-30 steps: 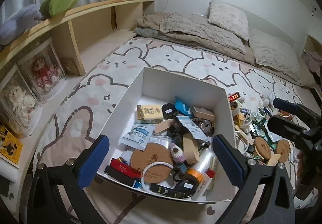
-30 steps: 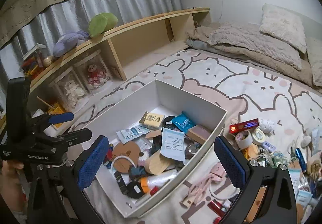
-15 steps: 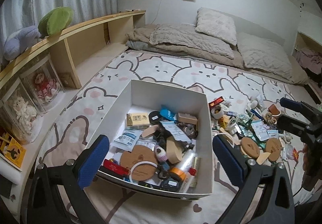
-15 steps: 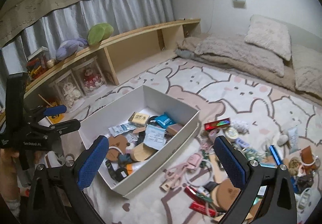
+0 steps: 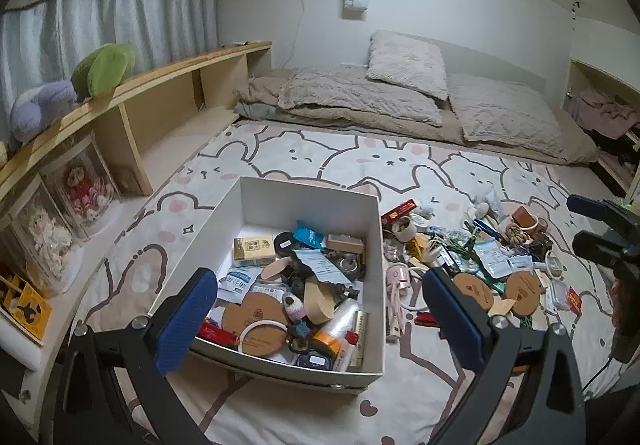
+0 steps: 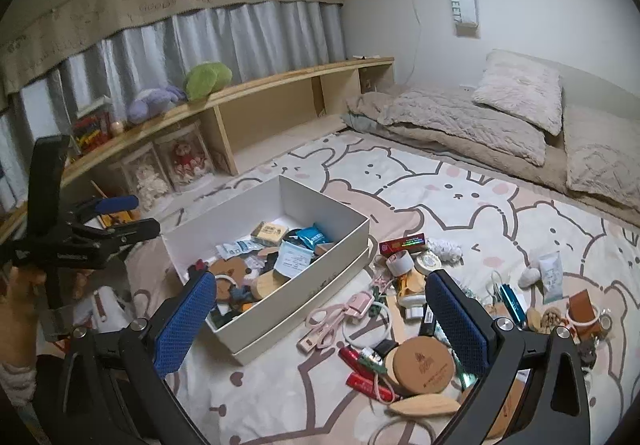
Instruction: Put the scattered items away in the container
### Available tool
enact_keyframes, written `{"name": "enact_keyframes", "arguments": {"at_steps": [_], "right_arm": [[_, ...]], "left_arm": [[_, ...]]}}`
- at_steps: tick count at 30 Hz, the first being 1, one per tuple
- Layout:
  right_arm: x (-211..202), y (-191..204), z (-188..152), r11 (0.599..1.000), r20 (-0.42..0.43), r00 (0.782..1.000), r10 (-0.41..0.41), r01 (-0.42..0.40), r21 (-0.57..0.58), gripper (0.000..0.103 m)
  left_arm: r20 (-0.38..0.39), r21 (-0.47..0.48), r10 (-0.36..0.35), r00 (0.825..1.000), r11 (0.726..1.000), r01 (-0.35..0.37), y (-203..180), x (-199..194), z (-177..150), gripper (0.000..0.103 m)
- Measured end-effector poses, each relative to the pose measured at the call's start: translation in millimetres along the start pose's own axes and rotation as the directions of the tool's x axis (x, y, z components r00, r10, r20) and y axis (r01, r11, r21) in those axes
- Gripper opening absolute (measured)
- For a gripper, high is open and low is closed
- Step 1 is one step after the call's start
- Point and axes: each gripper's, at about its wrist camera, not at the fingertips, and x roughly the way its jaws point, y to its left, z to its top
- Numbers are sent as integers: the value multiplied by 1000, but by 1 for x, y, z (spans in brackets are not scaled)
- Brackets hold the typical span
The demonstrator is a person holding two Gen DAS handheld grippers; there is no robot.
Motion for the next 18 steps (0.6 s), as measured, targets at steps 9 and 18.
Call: {"name": "enact_keyframes", "arguments": {"at_steps": [9,18], "right_arm": [[-25,-3,-17,999,23,999,-33,34,-38,103],[-41,-4,-32,999,32,999,-16,17,-38,103]], "left_arm": [[40,22,-26,999,999,25,-14,-24,-9,103],[51,44,-16,999,999,14,-24,-36,-24,103]]}}
